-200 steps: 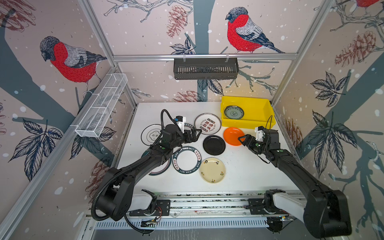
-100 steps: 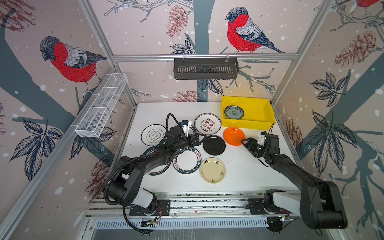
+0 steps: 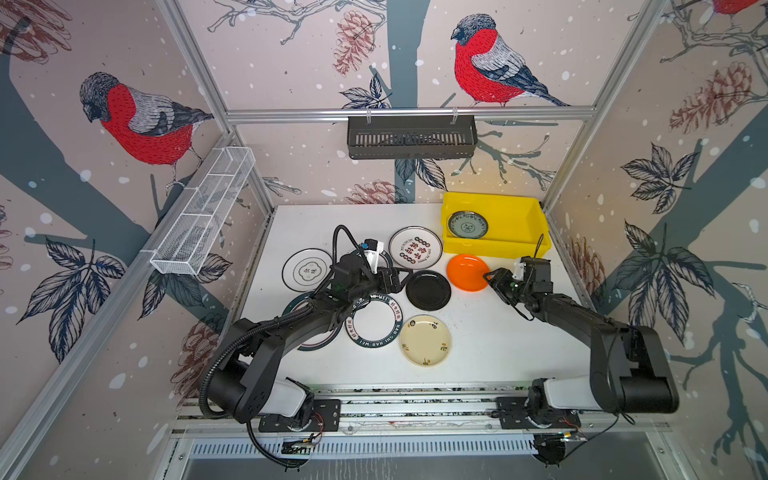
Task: Place the plates into the plastic bin on the countertop
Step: 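Move the right gripper down to the orange plate rim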
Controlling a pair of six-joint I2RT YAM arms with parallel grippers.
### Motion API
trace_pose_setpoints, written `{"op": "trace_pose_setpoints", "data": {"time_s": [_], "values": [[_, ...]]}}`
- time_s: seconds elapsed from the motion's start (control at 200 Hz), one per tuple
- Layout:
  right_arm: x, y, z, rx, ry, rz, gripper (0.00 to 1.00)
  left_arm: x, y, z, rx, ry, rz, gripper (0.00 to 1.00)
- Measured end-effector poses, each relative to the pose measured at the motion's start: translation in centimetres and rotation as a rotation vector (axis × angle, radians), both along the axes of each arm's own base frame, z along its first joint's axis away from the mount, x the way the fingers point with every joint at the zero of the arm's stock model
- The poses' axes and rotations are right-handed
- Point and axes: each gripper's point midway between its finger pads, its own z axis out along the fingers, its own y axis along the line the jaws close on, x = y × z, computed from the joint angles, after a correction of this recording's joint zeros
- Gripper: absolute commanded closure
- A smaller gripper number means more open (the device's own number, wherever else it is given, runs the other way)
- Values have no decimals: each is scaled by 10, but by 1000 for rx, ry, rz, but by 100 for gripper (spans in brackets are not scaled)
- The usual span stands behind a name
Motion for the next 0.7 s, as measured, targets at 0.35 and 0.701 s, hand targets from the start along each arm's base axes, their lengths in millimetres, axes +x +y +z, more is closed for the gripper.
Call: {"op": "trace_pose_setpoints", "data": {"time_s": [0.35,0.701], "values": [[10,-4,-30,-45,83,11,48,2,3,-3,17,11,18,2],[23,2,-40,-25,63,9,62,0,4,4,22,-10,15,2]]}}
